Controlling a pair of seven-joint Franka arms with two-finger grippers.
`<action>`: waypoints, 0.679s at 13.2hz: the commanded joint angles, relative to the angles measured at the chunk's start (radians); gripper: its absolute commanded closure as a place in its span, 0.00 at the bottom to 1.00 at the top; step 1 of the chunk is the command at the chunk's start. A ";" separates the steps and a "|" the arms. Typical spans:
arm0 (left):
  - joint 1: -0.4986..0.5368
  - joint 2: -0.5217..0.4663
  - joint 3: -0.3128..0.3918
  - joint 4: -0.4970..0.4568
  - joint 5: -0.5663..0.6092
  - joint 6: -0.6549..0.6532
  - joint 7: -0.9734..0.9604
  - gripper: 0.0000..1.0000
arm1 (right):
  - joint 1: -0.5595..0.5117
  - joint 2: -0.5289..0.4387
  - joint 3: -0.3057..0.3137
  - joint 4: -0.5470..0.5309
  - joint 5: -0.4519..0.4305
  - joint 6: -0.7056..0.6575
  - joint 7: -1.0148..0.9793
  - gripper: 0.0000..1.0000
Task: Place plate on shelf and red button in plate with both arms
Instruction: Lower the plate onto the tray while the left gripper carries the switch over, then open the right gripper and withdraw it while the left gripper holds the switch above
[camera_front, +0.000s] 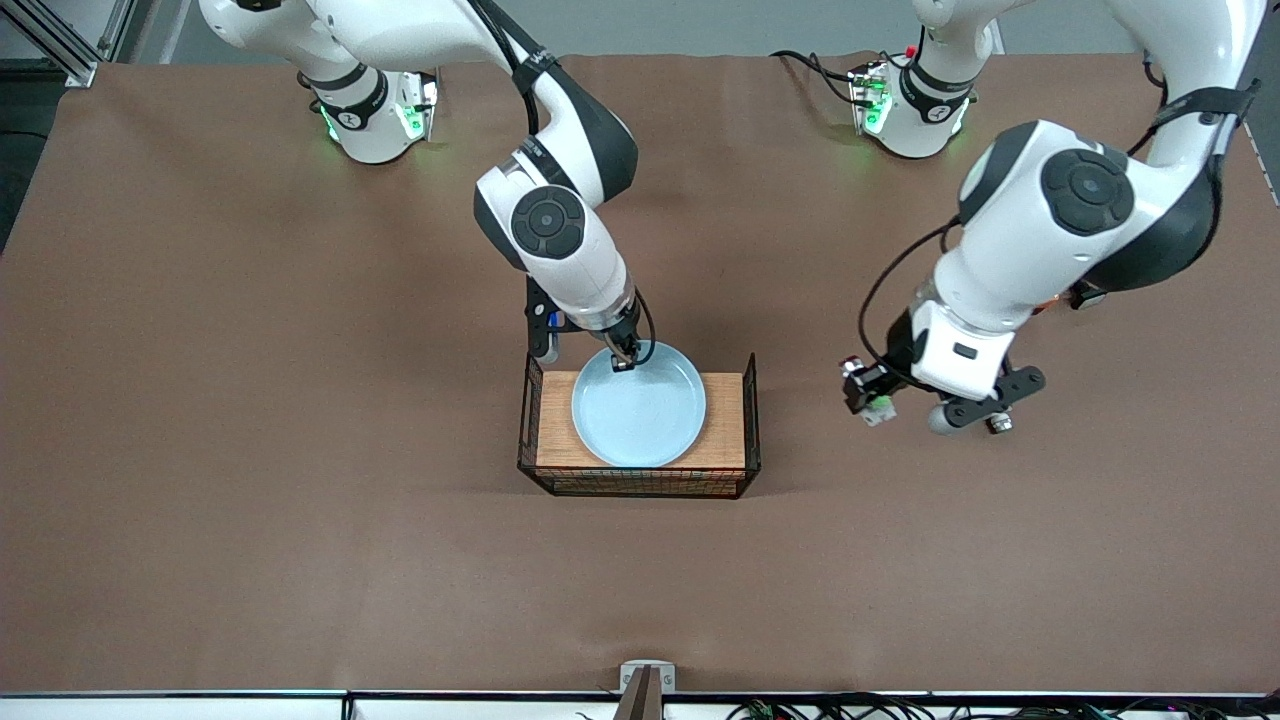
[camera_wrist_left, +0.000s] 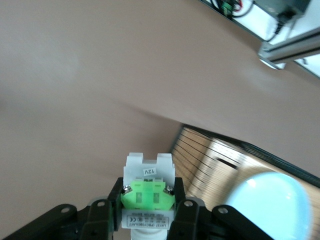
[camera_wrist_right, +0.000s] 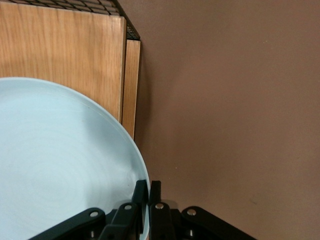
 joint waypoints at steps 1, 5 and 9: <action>-0.092 0.056 -0.003 0.085 -0.013 -0.022 -0.171 1.00 | -0.029 0.038 0.008 0.035 -0.008 -0.002 -0.016 0.82; -0.181 0.085 0.000 0.108 -0.013 -0.016 -0.340 1.00 | -0.043 0.029 0.009 0.046 -0.003 -0.017 -0.008 0.20; -0.230 0.105 0.002 0.111 -0.009 0.005 -0.418 1.00 | -0.050 0.026 0.009 0.145 -0.006 -0.162 -0.016 0.02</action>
